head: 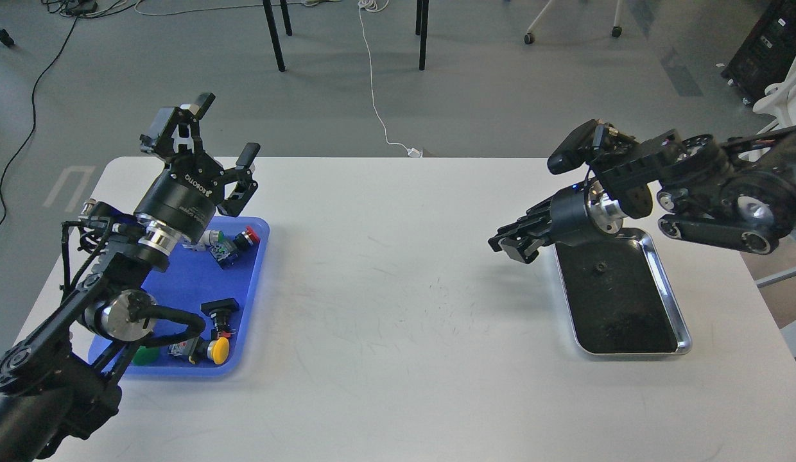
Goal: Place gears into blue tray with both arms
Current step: 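Lift the black part and carry it toward the table center, then release the black part on the table and retract the right arm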
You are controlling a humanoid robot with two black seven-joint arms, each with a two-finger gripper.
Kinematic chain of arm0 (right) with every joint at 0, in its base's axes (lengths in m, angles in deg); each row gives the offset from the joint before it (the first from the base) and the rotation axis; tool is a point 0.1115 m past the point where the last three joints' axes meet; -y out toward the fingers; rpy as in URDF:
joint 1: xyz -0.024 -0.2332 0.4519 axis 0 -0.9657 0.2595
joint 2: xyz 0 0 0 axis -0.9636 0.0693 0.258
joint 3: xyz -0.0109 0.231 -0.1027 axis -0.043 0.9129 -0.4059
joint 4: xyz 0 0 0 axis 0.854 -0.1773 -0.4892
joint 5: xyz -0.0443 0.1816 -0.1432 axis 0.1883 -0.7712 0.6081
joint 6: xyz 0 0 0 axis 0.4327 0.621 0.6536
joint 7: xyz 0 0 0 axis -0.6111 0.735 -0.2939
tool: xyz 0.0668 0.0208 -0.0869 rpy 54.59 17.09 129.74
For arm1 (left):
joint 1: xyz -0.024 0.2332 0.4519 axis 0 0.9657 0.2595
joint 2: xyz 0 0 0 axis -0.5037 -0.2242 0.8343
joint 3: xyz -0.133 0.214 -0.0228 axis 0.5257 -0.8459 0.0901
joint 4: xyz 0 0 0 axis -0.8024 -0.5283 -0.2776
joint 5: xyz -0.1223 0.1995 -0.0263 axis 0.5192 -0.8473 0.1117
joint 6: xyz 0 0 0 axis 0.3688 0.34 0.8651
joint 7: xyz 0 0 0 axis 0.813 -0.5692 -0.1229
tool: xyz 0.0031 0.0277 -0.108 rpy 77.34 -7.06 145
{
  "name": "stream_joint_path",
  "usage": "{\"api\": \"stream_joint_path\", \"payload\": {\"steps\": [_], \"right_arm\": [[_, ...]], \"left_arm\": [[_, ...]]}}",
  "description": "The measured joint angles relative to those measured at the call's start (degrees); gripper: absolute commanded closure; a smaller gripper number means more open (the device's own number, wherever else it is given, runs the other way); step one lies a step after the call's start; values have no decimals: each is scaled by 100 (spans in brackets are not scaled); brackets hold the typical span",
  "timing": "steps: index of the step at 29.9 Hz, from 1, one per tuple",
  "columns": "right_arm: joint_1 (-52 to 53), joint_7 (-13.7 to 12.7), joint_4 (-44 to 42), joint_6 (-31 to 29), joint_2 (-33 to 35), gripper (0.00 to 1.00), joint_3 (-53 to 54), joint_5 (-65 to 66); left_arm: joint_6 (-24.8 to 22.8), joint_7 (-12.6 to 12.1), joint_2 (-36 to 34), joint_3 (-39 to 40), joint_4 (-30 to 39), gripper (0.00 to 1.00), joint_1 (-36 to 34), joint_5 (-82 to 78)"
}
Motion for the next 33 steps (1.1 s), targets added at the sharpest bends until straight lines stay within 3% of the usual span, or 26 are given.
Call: {"api": "stream_joint_path", "payload": {"steps": [12, 20, 23, 33], "right_arm": [[-989, -1, -1091, 728, -1955, 81, -218, -487], [-1154, -3, -1336, 839, -2092, 78, -486, -582], [-1157, -3, -1342, 840, -2094, 61, -490, -639], [-1158, -3, -1320, 844, -2094, 37, -491, -893]], "left_arm": [[0, 11, -97, 48, 65, 2, 35, 2], [0, 11, -144, 86, 77, 2, 118, 2], [0, 9, -146, 86, 77, 2, 133, 2], [0, 6, -155, 87, 77, 2, 157, 2]]}}
